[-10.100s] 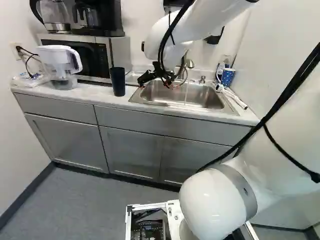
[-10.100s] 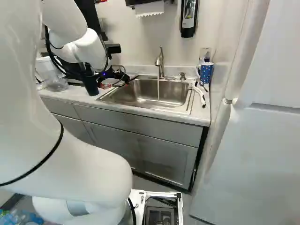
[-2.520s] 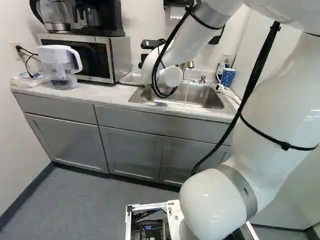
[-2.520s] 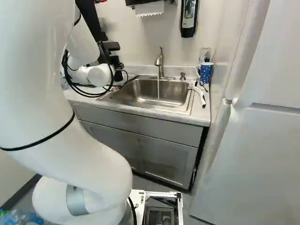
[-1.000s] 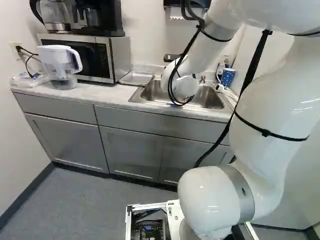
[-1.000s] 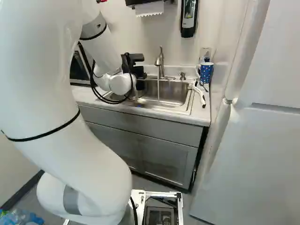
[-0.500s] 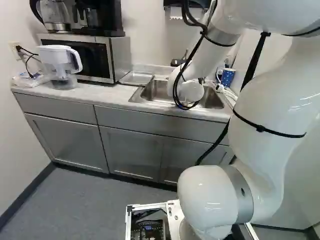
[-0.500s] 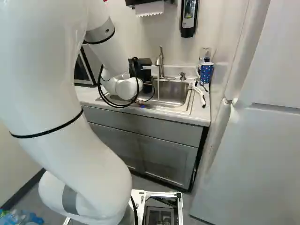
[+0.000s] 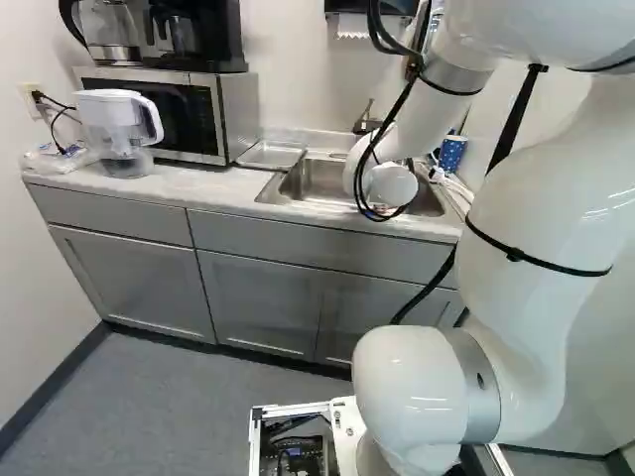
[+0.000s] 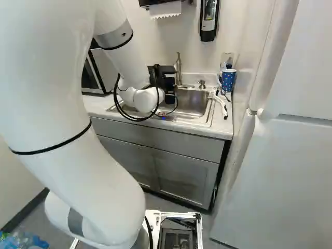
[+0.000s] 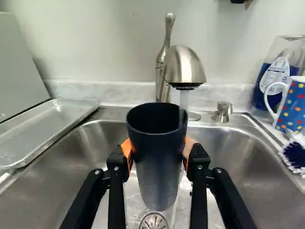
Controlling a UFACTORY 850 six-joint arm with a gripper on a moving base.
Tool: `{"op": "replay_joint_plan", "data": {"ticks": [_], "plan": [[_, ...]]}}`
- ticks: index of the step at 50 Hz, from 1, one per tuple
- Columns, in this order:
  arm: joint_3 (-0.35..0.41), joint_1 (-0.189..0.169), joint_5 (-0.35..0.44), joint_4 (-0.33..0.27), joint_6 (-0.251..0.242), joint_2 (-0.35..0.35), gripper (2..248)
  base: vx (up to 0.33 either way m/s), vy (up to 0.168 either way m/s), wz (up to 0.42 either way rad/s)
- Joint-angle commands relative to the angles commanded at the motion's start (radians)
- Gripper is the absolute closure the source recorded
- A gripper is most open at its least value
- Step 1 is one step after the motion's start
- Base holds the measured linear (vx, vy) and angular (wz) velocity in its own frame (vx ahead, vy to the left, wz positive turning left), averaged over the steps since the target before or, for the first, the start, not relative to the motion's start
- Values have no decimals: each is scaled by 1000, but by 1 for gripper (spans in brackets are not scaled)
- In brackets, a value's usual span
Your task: Rinse the cup and place it in the tray
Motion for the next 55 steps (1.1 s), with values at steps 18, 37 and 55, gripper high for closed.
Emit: {"op": "replay_joint_plan", "data": {"ticks": [18,37,55], "plan": [[9,-25,0,0,0,9,128,0,0,0],[9,-25,0,0,0,9,128,0,0,0],[9,-25,0,0,0,9,128,0,0,0]]}}
